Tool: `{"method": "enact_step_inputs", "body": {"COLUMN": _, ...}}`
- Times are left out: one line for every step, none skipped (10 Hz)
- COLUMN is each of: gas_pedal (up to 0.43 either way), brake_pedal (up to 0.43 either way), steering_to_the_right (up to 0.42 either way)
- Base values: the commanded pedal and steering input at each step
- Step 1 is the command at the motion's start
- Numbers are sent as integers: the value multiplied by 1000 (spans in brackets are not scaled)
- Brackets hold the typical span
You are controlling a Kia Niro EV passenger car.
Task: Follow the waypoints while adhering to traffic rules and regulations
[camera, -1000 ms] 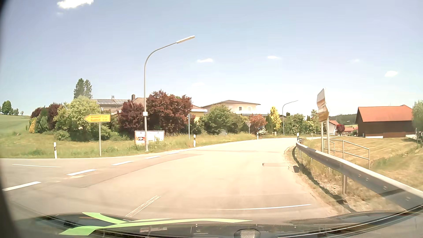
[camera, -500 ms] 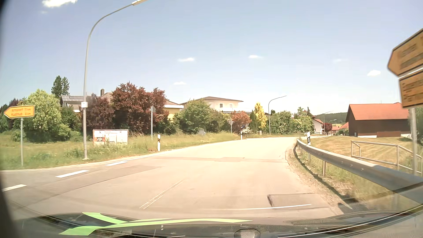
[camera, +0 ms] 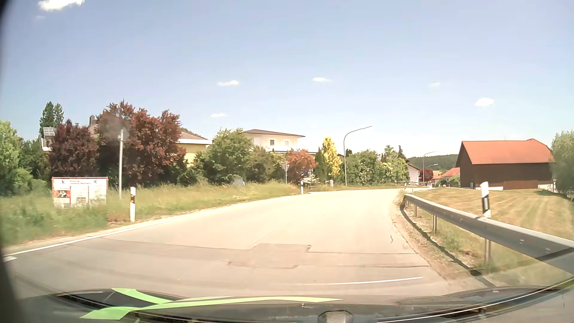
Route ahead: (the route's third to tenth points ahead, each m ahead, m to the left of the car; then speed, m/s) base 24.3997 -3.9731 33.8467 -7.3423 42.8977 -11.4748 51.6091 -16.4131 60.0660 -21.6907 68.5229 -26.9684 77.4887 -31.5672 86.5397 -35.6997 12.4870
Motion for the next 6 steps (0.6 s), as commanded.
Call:
{"method": "enact_step_inputs", "body": {"gas_pedal": 130, "brake_pedal": 0, "steering_to_the_right": 55}}
{"method": "enact_step_inputs", "body": {"gas_pedal": 130, "brake_pedal": 0, "steering_to_the_right": 56}}
{"method": "enact_step_inputs", "body": {"gas_pedal": 130, "brake_pedal": 0, "steering_to_the_right": 55}}
{"method": "enact_step_inputs", "body": {"gas_pedal": 138, "brake_pedal": 0, "steering_to_the_right": 56}}
{"method": "enact_step_inputs", "body": {"gas_pedal": 157, "brake_pedal": 0, "steering_to_the_right": 56}}
{"method": "enact_step_inputs", "body": {"gas_pedal": 157, "brake_pedal": 0, "steering_to_the_right": 54}}
